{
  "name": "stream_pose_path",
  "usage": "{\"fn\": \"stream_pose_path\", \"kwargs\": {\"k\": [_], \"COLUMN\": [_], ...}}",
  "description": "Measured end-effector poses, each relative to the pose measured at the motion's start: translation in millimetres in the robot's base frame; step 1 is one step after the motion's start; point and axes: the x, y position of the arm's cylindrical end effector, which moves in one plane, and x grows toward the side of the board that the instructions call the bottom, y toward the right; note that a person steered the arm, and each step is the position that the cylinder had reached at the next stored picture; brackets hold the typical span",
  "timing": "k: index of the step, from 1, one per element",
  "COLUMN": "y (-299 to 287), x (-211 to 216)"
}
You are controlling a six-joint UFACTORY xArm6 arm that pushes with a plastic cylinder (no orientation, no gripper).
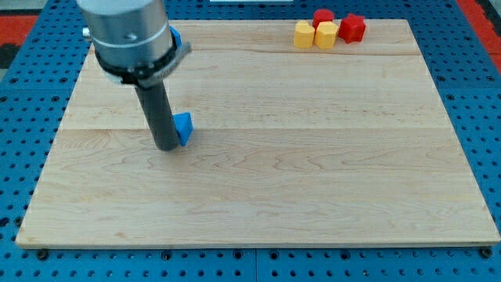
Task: Push the blue triangle into the blue cube
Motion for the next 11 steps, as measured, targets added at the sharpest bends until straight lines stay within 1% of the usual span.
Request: {"fn": "stream_pose_path", "kwargs": {"k": [1, 2, 3, 4, 5, 6, 7, 8, 9, 10, 11], "y": [19, 40, 31, -2, -14, -14, 3, 32, 36, -3, -9], "x": [-12, -9, -57, -109, -151, -129, -111, -137, -157, -162, -173]}}
